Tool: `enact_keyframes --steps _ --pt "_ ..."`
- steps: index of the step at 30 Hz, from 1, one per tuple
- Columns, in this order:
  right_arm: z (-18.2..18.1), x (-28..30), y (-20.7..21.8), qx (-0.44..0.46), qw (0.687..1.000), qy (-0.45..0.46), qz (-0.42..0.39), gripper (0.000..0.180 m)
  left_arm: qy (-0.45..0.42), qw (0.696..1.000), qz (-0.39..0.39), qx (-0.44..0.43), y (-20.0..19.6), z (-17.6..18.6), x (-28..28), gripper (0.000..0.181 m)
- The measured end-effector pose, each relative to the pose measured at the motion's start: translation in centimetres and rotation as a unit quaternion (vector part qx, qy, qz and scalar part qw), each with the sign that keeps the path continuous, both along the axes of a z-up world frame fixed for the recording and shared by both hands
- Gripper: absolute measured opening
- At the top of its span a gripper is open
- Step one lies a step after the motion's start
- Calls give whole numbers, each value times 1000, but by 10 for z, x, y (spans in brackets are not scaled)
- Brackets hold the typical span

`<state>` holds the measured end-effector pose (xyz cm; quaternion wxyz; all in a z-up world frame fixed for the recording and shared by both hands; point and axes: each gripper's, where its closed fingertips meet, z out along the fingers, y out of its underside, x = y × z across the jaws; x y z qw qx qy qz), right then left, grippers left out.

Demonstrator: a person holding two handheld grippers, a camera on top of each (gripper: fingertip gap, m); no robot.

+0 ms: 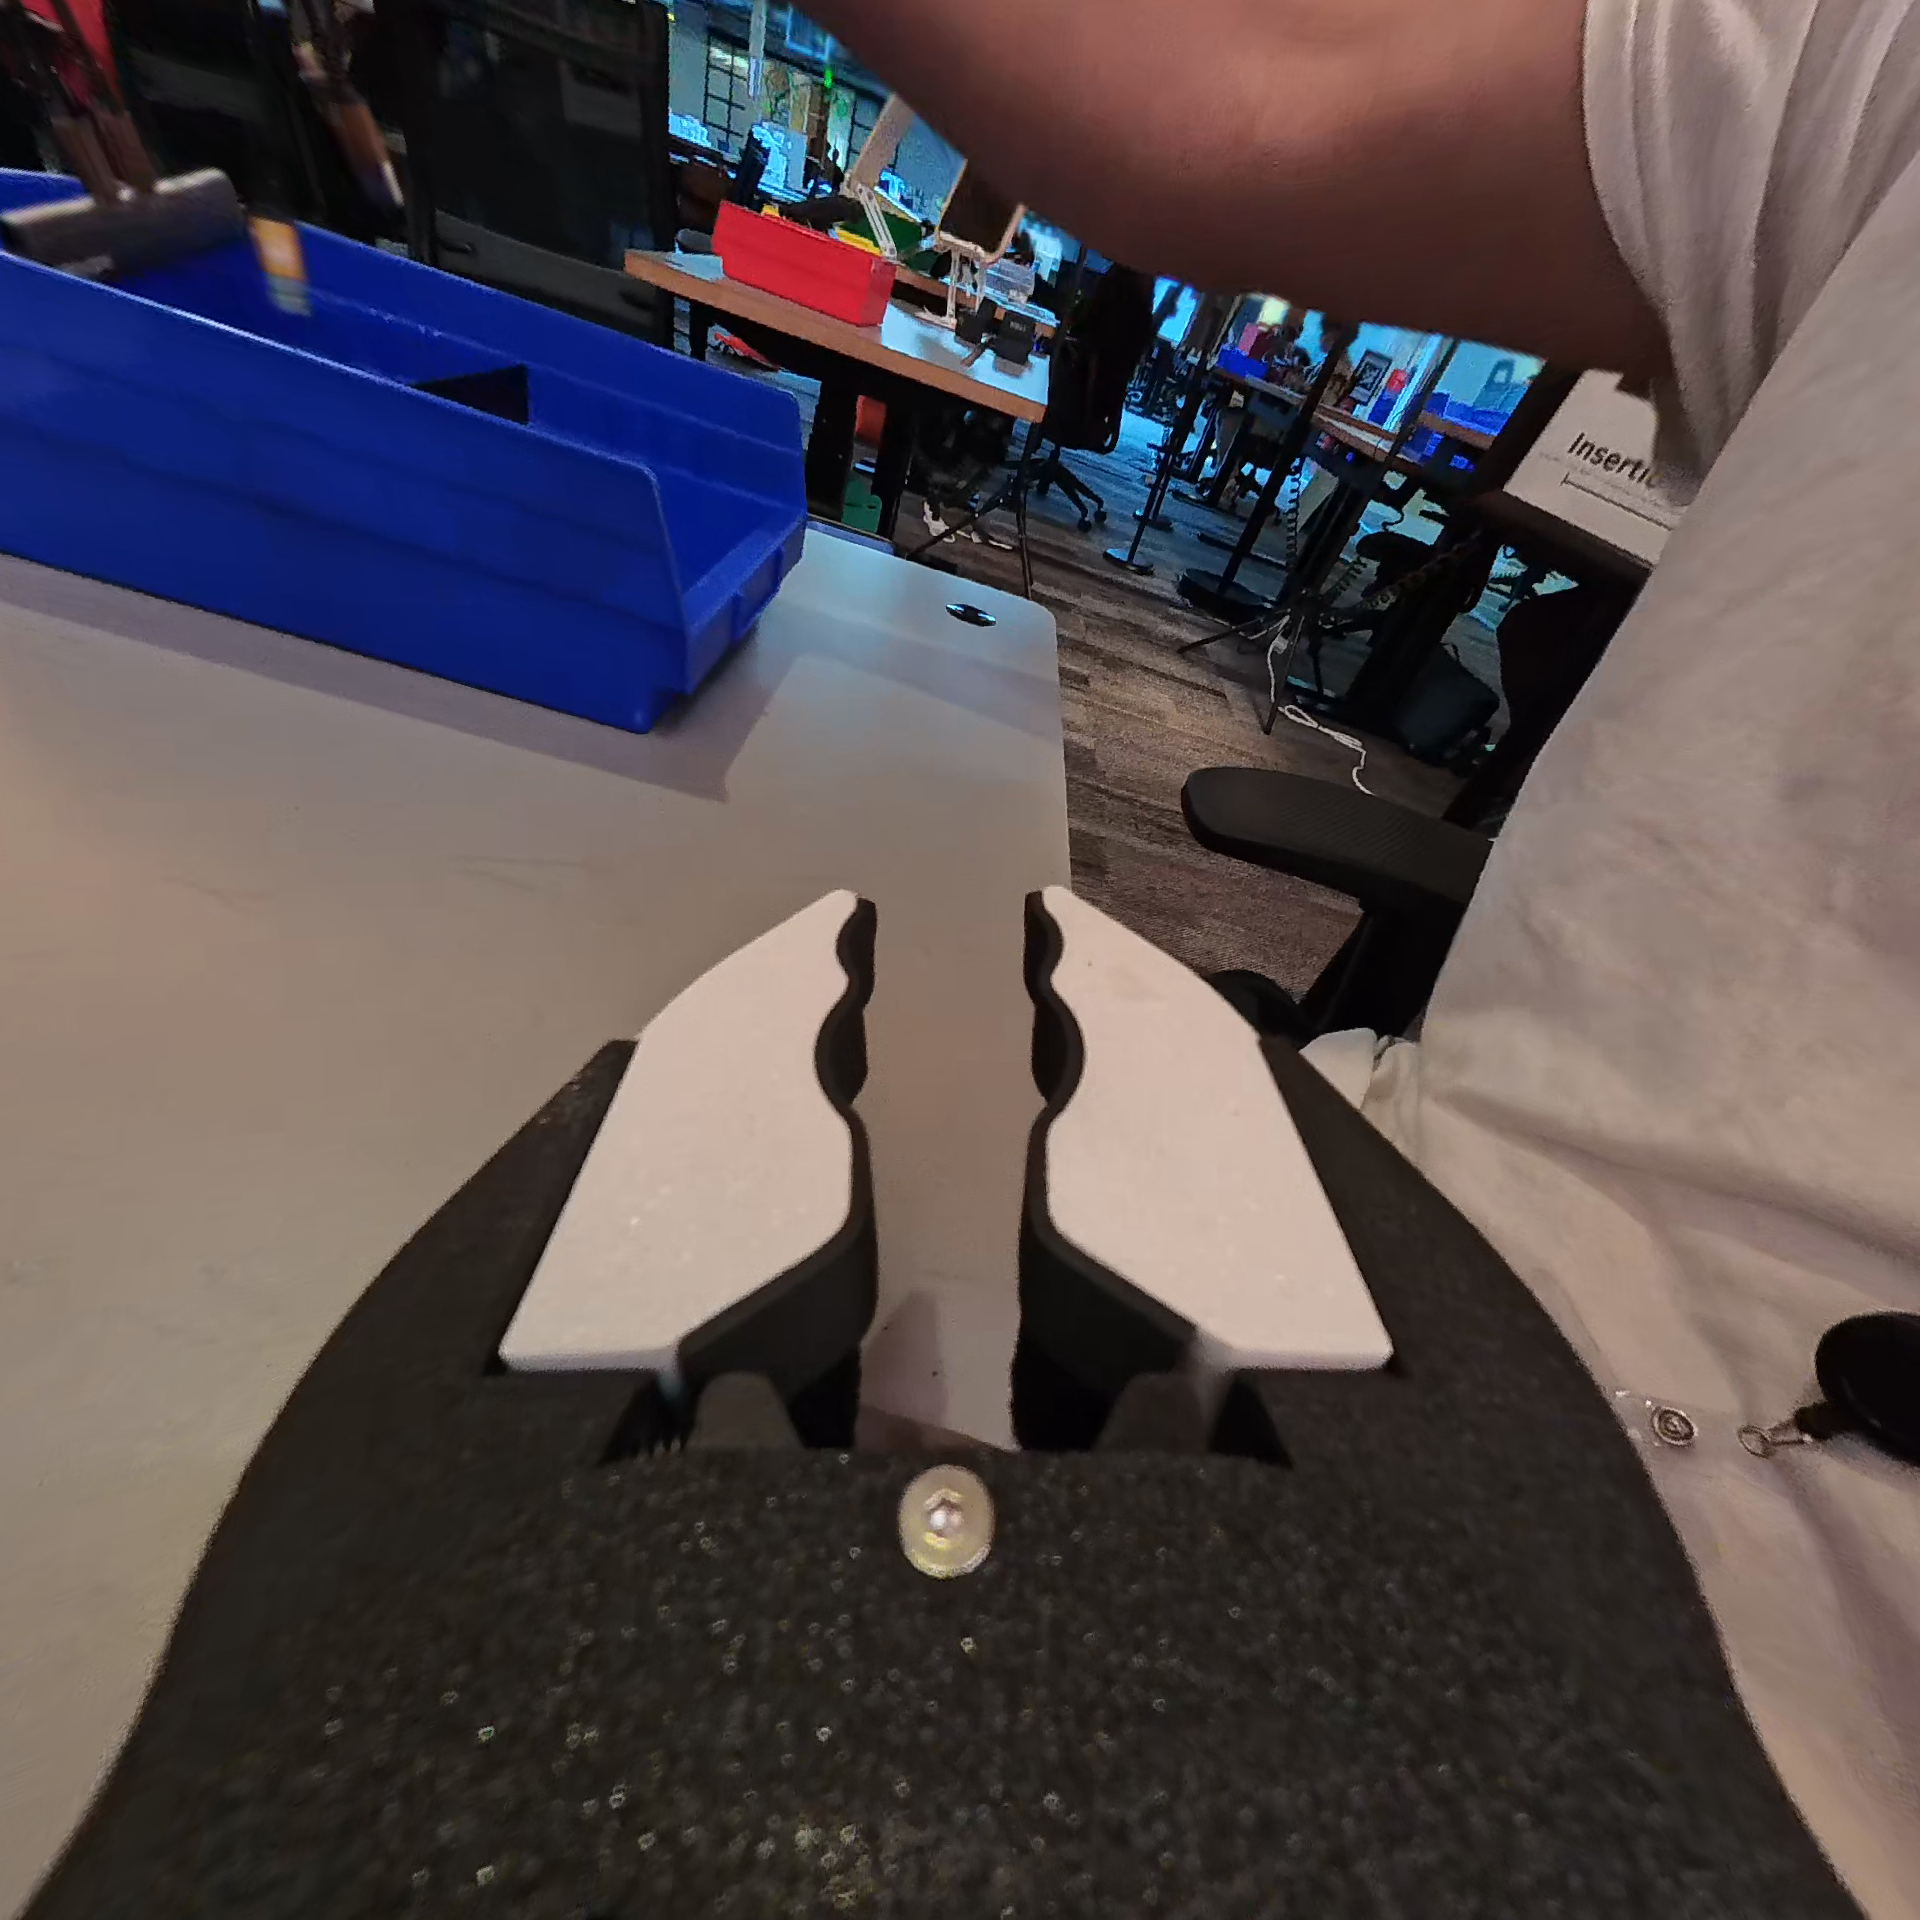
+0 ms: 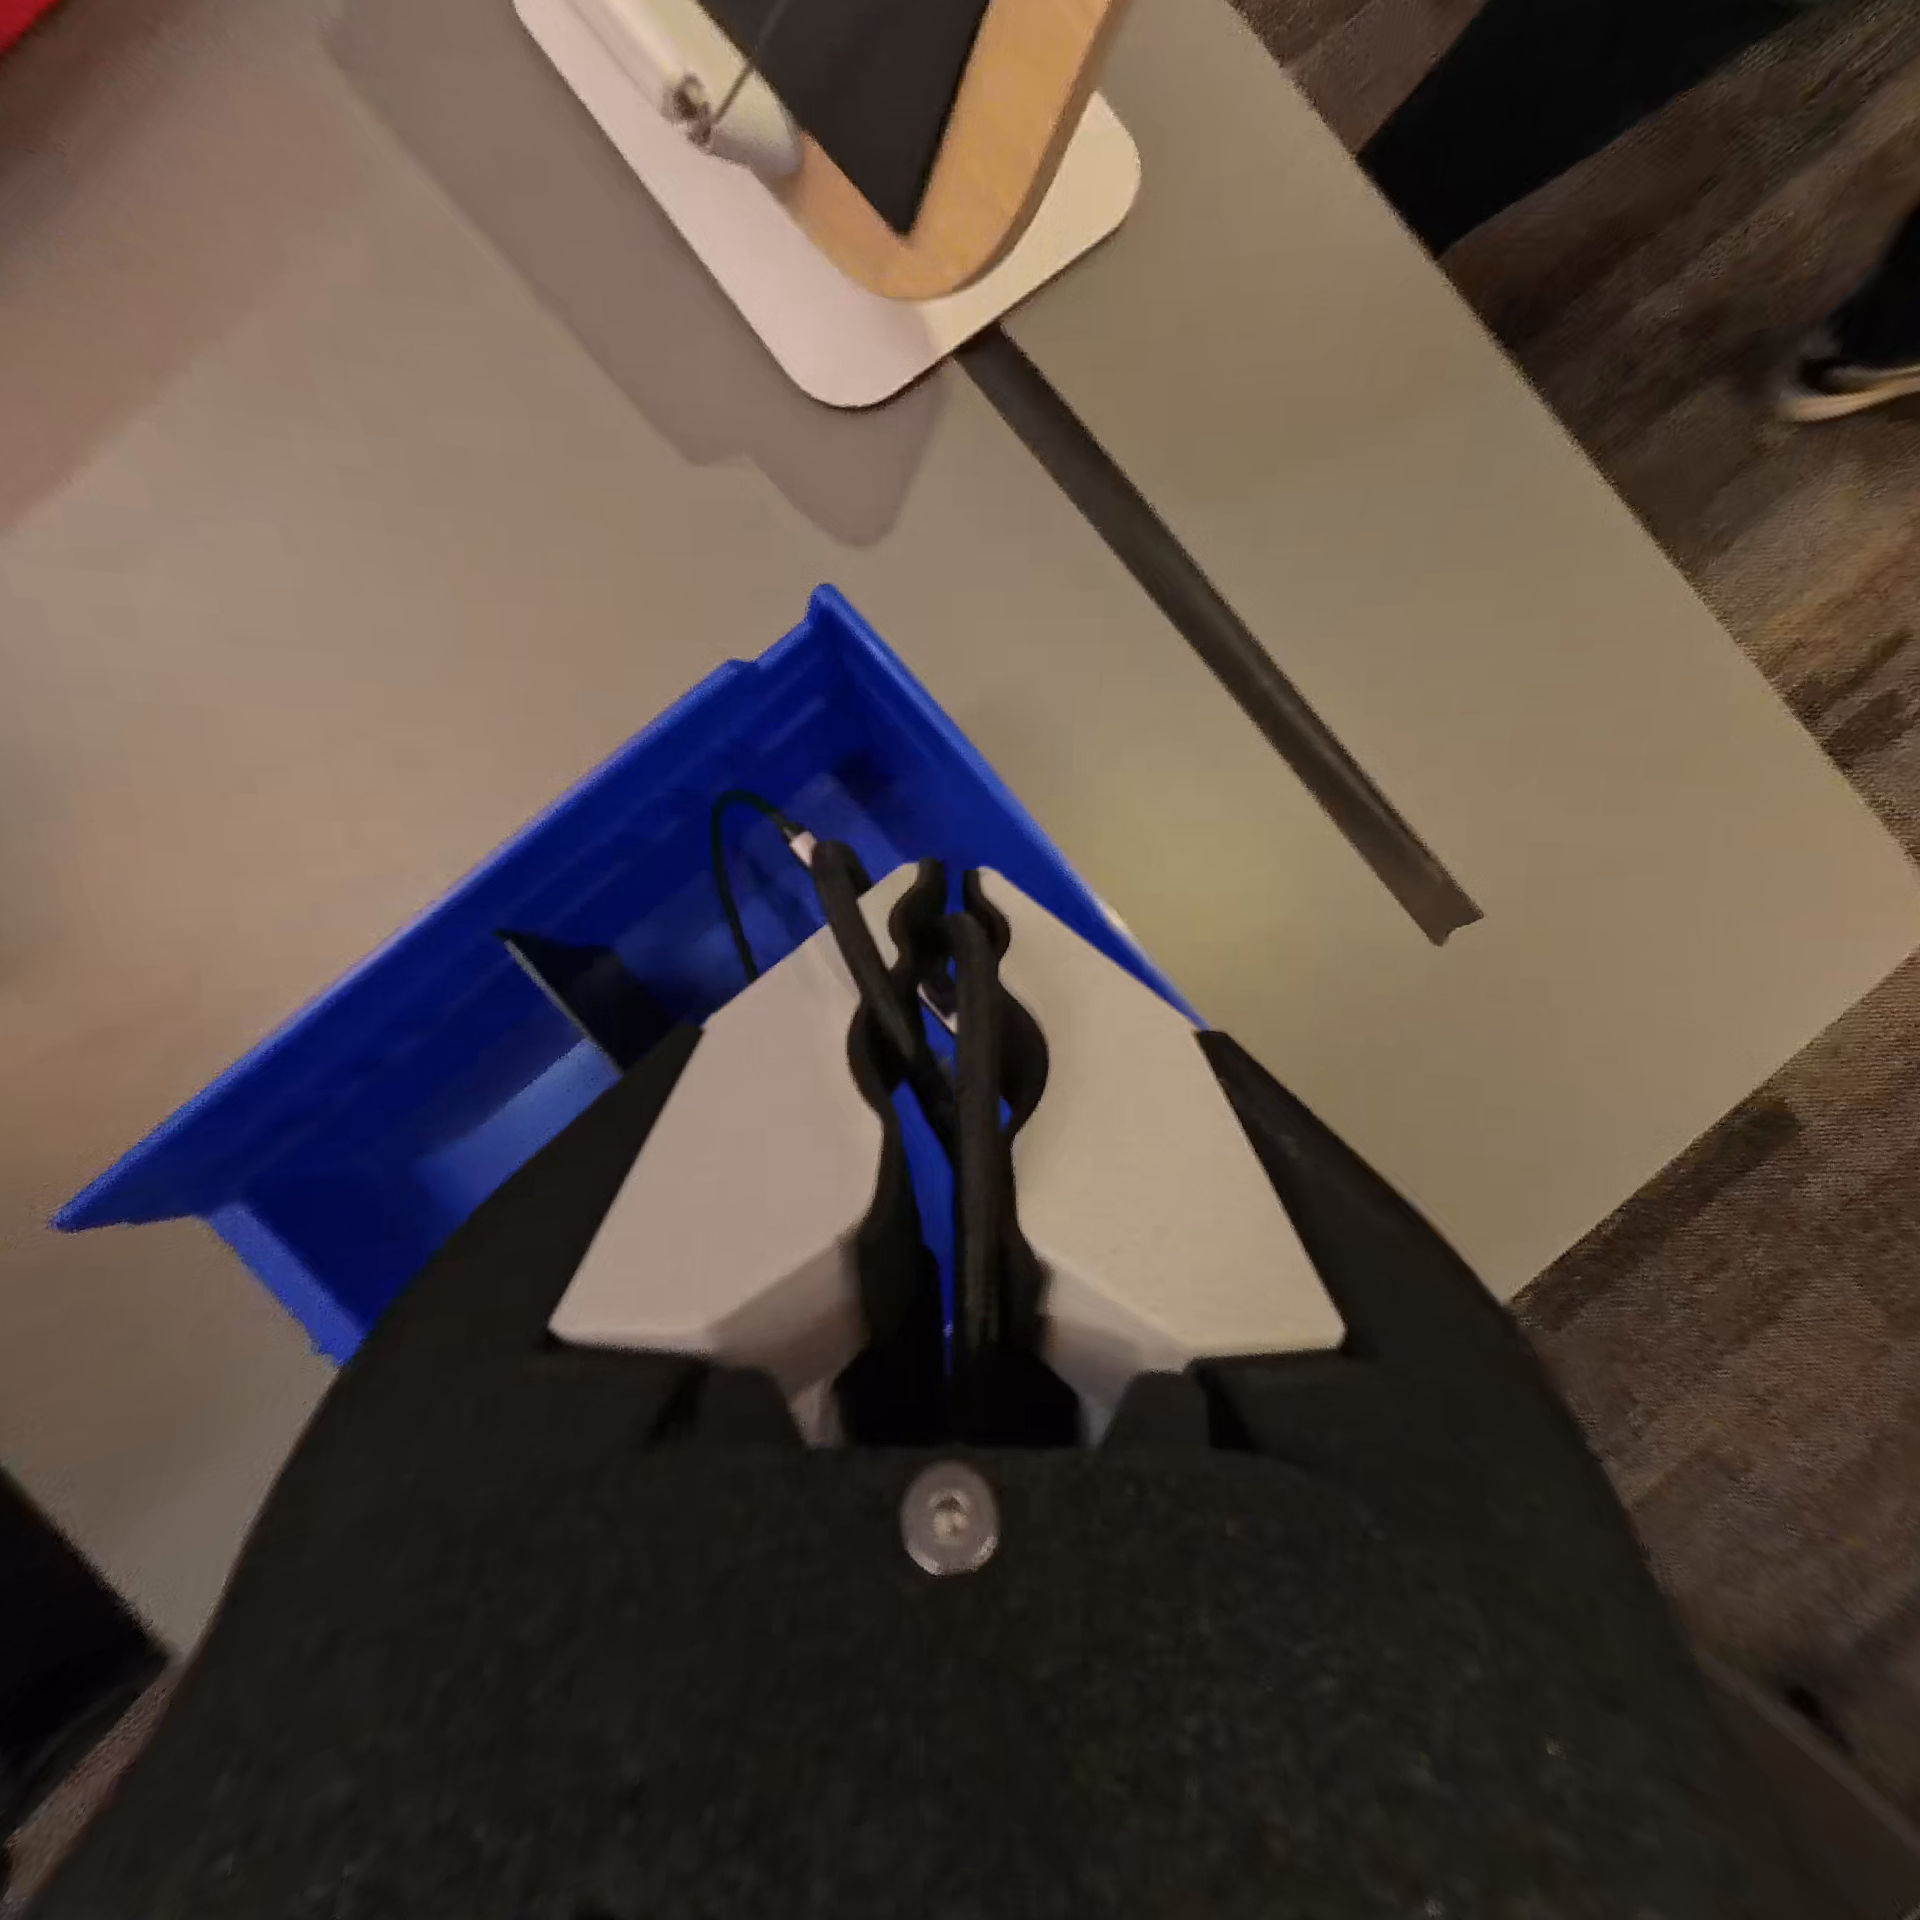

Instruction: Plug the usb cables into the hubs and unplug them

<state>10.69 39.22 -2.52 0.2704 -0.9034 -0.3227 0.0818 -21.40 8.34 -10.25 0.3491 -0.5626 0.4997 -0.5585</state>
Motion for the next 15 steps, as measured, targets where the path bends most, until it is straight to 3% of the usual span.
enact_keyframes --steps 3,9,10,12,15 --pt "-21 4 -4 -20 1000 -8 -3 3 -2 1000 -2 -6 0 0 0 27" --pt "-108 48 -24 -101 991 -59 -65 11 1 1000 -5 3 -3 0 0 27" --pt "-116 55 -30 -122 987 -79 -71 27 1 1000 -8 3 -5 0 0 27" --pt "-118 55 -44 -169 980 -88 -61 38 -2 1000 -17 -1 -8 1 1 27" --pt "-95 70 -47 -171 972 -157 -33 56 -19 999 -38 -22 -16 7 2 27"
